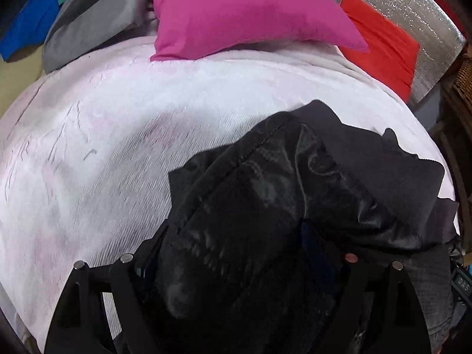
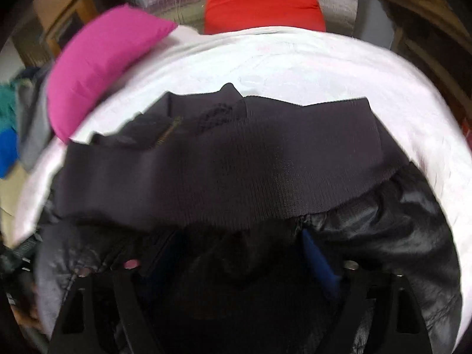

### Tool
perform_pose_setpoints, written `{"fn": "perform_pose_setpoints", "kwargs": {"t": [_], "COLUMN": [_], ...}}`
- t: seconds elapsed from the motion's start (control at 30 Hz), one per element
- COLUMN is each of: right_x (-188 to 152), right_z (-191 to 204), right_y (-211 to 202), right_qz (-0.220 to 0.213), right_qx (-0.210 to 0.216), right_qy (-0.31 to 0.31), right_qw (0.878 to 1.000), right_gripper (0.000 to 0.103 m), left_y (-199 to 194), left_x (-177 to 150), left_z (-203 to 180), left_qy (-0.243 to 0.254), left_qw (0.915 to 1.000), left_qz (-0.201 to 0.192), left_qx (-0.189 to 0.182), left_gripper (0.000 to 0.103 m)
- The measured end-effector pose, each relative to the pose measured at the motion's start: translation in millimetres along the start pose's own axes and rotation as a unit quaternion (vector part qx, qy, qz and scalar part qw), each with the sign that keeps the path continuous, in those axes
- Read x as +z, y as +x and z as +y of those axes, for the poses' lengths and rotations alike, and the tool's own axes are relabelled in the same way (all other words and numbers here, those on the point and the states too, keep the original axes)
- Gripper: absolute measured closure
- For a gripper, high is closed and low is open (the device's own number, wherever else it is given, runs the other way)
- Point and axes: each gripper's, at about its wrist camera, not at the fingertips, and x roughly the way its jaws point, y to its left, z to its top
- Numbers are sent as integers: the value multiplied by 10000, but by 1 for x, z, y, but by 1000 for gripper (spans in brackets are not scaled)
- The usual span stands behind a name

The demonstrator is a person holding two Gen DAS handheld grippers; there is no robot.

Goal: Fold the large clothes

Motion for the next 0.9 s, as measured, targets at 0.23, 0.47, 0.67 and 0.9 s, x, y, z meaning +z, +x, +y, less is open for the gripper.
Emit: {"fn": "perform_pose_setpoints", "kwargs": {"t": [0.23, 0.47, 0.67, 0.9], "right_x": [20, 9, -18, -52], "right_z": [-18, -61, -126, -152], "right_y": [14, -40, -85, -42], "right_qz": [-366, -531, -920, -229], "right_qx": [-48, 913, -11, 184], "right_qy": [730, 1532, 1548, 1586], "right_qw": [9967, 9825, 9837, 9869], "right_gripper": [77, 42, 19, 80], "left_y": [5, -41, -67, -32], "left_x": [15, 20, 20, 2], "left_z": [-6, 9, 48, 80], "left_qy": [-184, -100, -25, -329], "left_qw": [9998, 9970, 9958, 9974], "left_qz": [-53, -532, -824, -16], "left_qx": [-48, -545, -389, -642], "left_gripper": [17, 17, 17, 17]}}
